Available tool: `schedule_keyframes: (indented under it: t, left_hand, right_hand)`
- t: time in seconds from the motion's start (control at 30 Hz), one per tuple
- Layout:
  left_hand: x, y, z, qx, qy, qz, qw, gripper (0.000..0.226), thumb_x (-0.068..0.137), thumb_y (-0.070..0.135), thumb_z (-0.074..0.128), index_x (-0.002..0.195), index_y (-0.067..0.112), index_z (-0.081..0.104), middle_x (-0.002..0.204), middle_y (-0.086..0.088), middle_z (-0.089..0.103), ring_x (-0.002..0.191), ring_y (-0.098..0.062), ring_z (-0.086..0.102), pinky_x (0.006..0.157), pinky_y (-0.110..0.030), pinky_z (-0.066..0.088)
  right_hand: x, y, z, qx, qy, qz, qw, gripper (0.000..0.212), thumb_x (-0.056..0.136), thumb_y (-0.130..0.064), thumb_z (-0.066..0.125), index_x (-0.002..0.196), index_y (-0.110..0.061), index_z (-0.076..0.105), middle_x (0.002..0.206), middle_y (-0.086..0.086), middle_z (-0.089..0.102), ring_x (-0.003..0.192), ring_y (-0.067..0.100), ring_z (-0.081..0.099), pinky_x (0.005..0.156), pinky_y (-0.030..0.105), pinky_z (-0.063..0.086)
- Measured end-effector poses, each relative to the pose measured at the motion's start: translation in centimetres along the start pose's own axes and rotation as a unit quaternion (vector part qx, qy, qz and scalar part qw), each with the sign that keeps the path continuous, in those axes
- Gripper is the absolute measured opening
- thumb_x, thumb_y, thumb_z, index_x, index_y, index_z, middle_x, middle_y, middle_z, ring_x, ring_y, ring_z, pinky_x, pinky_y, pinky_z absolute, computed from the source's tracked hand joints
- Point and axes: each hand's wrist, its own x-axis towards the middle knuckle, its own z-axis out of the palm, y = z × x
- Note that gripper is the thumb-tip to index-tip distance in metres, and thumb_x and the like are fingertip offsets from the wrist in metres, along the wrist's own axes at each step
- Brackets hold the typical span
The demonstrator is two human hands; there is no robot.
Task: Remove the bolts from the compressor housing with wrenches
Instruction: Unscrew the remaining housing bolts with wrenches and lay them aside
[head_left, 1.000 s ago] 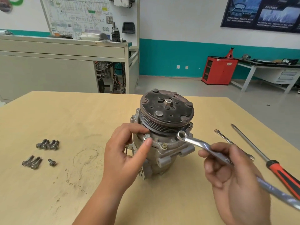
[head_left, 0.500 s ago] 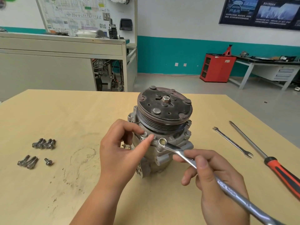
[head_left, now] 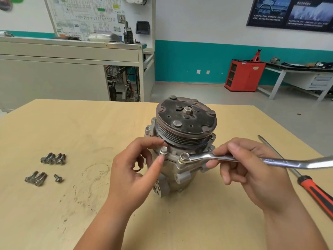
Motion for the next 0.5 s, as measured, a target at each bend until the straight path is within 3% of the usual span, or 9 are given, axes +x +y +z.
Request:
schedule_keyframes:
  t: [0.07, 0.13, 0.2, 0.33, 0.43, 0.5]
  left_hand:
    - [0.0, 0.0, 0.1, -0.013, 0.005, 0.002, 1.0, 0.022, 0.081, 0.026, 0.061, 0.101, 0.032, 0.065, 0.088, 0.015, 0.069, 0.06, -0.005, 0.05, 0.058, -0.019, 0.04]
    - [0.0, -0.1, 0.2, -0.024, 0.005, 0.002, 1.0, 0.023, 0.081, 0.026, 0.062, 0.102, 0.032, 0.067, 0.09, 0.016, 0.069, 0.058, -0.004, 0.048, 0.058, -0.019, 0.04]
    - [0.0, -0.3, 0.2, -0.039, 0.007, -0.004, 0.999, 0.025, 0.079, 0.027, 0.064, 0.103, 0.035, 0.066, 0.088, 0.016, 0.067, 0.057, -0.003, 0.047, 0.059, -0.018, 0.04]
    - [0.2, -0.2, 0.2, -0.025, 0.012, 0.003, 1.0, 0.024, 0.078, 0.029, 0.067, 0.101, 0.035, 0.068, 0.076, 0.011, 0.054, 0.06, -0.008, 0.045, 0.063, -0.02, 0.038]
    - [0.6, 0.2, 0.2, -0.027, 0.027, 0.011, 0.999, 0.02, 0.078, 0.029, 0.068, 0.097, 0.032, 0.07, 0.07, 0.007, 0.045, 0.064, -0.017, 0.046, 0.062, -0.025, 0.039]
    - [0.9, 0.5, 0.1, -0.039, 0.042, 0.017, 0.998, 0.018, 0.079, 0.028, 0.069, 0.096, 0.032, 0.071, 0.071, 0.006, 0.047, 0.065, -0.019, 0.047, 0.061, -0.025, 0.039]
  right_hand:
    - [-0.5, 0.5, 0.7, 0.002, 0.039, -0.009, 0.999, 0.023, 0.078, -0.039, 0.064, 0.072, -0.018, 0.073, 0.066, 0.013, 0.07, 0.039, 0.013, 0.052, 0.037, 0.011, 0.027]
    - [-1.3, 1.1, 1.2, 0.006, 0.076, -0.002, 0.997, 0.023, 0.08, -0.027, 0.053, 0.07, -0.019, 0.073, 0.065, 0.014, 0.07, 0.038, 0.013, 0.051, 0.035, 0.012, 0.026]
    - [-2.2, 1.6, 1.6, 0.009, 0.086, -0.003, 0.996, 0.02, 0.078, -0.029, 0.057, 0.071, -0.019, 0.073, 0.067, 0.015, 0.07, 0.04, 0.013, 0.053, 0.035, 0.013, 0.027]
    - [-2.0, 1.6, 1.1, 0.037, 0.032, 0.019, 0.999, 0.036, 0.066, -0.052, 0.072, 0.075, -0.017, 0.072, 0.068, 0.014, 0.07, 0.04, 0.012, 0.053, 0.036, 0.01, 0.027]
    - [1.1, 0.8, -0.6, 0.087, -0.009, 0.089, 0.992, 0.024, 0.074, -0.033, 0.062, 0.067, -0.013, 0.072, 0.059, 0.015, 0.067, 0.034, 0.01, 0.046, 0.036, 0.012, 0.018]
    - [3.2, 0.1, -1.2, 0.1, -0.043, 0.133, 0.985, 0.027, 0.075, -0.022, 0.051, 0.063, -0.009, 0.072, 0.054, 0.016, 0.065, 0.03, 0.007, 0.041, 0.037, 0.014, 0.014]
